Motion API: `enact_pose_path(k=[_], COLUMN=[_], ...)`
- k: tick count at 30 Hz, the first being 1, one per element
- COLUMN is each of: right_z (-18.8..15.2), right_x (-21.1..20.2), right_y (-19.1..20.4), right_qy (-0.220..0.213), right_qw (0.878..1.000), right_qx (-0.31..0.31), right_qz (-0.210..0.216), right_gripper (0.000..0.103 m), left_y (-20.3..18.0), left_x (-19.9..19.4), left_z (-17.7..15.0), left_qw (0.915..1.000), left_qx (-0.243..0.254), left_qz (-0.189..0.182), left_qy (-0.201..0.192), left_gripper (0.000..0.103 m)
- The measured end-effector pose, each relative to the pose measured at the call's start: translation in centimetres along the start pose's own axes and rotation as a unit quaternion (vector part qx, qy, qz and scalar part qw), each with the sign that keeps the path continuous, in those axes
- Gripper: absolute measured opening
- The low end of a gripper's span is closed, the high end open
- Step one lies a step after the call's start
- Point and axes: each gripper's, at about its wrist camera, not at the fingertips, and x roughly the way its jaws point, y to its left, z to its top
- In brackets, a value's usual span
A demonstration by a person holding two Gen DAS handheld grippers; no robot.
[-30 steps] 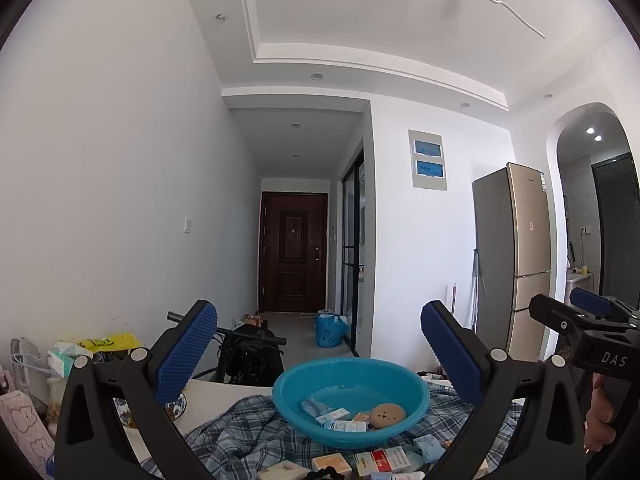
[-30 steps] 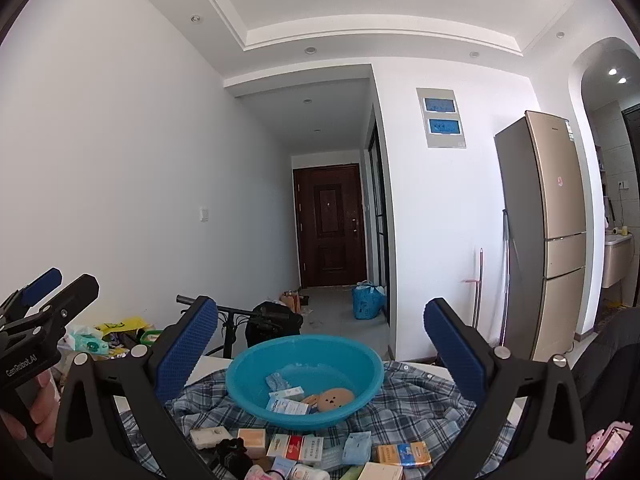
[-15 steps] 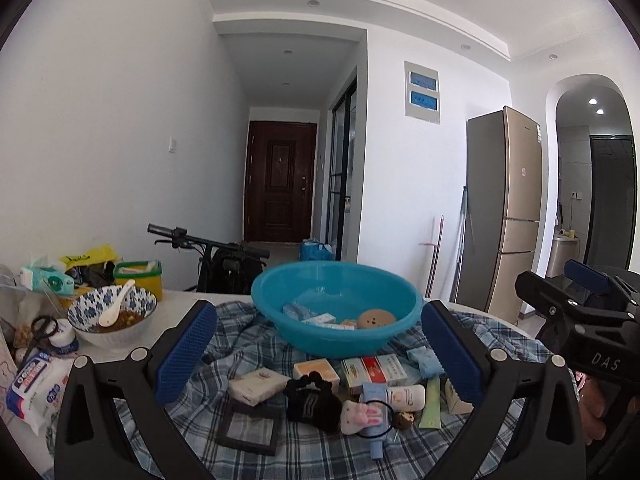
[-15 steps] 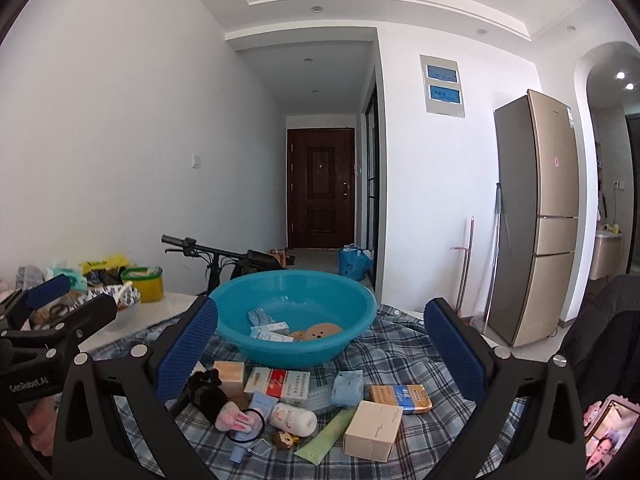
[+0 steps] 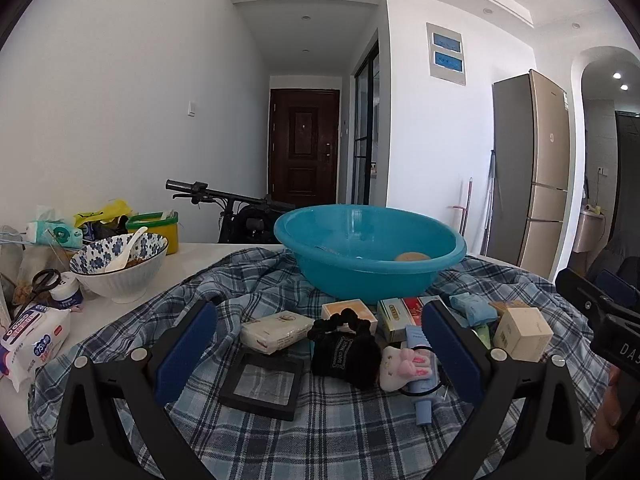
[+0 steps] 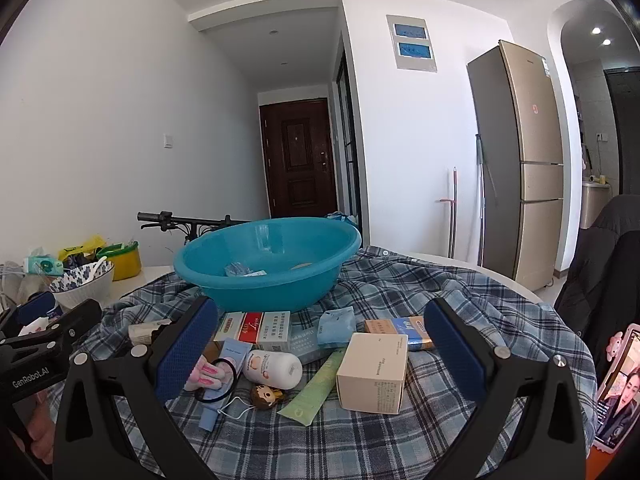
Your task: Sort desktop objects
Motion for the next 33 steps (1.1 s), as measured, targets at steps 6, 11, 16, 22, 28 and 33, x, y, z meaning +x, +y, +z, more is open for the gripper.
enact_pose_path(k=[6,11,16,22,28,33], right_z=[0.0,-0.7,-1.1,-1.3,-2.0,-1.9], right_x=[-0.2,0.2,0.4,1.7,2.5,3.0], right_y=[0.9,1.3,1.1,1.6,3.7,2.9], right_qy=[-0.018,-0.034,-0.039,-0.006,0.025,0.039], right_qw=[1.0,0.999,0.999,0.999,0.997,0.998], right_qx=[-0.005,-0.018,-0.002,-0.01,-0.063,-0.047], right_qz=[0.003,0.004,0.025,0.043,0.04,0.035], right_gripper=[0.103,0.103,0.103,0.103,0.103,0.103], left_y=[-0.2,0.3,0.8,0.1,-0.6,-0.9], left_x=[-0.3,0.1,0.4,0.9,1.2,1.2], left_z=[-0.5,-0.8,-1.3,-1.5,-1.6,-1.6], left_qw=[0.9998,0.9997,0.9993,0.9999,0.9999,0.9997], left_qx=[0.0,-0.02,-0.032,-0.009,0.005,0.013], left_qz=[-0.003,-0.002,0.011,-0.005,0.006,0.021], left_qy=[-0.019,-0.013,-0.015,-0.004,0.007,0.007], left_gripper=[0.103,0.103,0.103,0.103,0.103,0.103])
